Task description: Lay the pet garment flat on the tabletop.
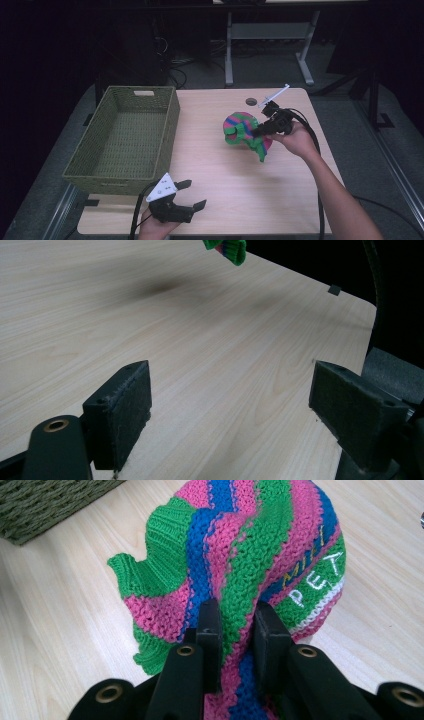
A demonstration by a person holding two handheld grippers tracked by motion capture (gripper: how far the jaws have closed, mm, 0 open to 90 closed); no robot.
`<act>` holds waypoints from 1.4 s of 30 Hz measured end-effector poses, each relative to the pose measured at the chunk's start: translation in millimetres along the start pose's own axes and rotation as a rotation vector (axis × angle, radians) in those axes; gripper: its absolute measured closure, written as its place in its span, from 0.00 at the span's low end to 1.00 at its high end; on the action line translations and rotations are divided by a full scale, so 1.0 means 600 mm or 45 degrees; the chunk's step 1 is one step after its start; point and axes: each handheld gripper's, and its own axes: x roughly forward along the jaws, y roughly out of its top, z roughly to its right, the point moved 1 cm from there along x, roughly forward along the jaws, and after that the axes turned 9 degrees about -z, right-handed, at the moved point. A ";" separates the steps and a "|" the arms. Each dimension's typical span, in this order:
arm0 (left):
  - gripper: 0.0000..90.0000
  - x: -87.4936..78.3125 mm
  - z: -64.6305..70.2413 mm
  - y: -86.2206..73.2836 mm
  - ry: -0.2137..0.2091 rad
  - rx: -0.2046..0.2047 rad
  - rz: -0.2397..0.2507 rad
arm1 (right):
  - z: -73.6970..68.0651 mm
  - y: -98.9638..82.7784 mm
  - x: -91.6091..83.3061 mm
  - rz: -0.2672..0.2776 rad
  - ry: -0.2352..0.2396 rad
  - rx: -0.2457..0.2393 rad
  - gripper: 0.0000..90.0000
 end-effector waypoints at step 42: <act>0.19 -0.003 0.000 0.001 0.008 0.008 0.007 | -0.107 -0.051 -0.054 0.074 0.005 -0.192 0.85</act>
